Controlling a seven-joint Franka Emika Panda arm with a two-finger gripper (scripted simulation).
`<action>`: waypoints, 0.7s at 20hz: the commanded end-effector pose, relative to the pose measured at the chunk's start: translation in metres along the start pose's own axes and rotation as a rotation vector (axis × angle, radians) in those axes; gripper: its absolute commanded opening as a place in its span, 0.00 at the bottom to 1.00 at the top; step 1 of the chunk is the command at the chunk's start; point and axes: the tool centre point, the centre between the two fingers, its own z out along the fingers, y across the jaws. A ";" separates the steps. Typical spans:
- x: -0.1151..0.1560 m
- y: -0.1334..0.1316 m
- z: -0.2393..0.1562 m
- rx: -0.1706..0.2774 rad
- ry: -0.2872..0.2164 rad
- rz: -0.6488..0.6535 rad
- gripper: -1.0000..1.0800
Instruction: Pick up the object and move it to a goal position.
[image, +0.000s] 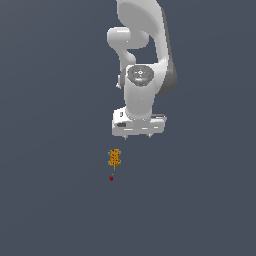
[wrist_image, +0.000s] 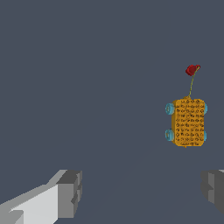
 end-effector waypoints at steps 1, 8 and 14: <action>0.000 0.000 0.000 0.000 0.000 0.000 0.96; 0.000 -0.018 -0.007 -0.014 0.009 -0.047 0.96; -0.001 -0.022 -0.009 -0.016 0.011 -0.055 0.96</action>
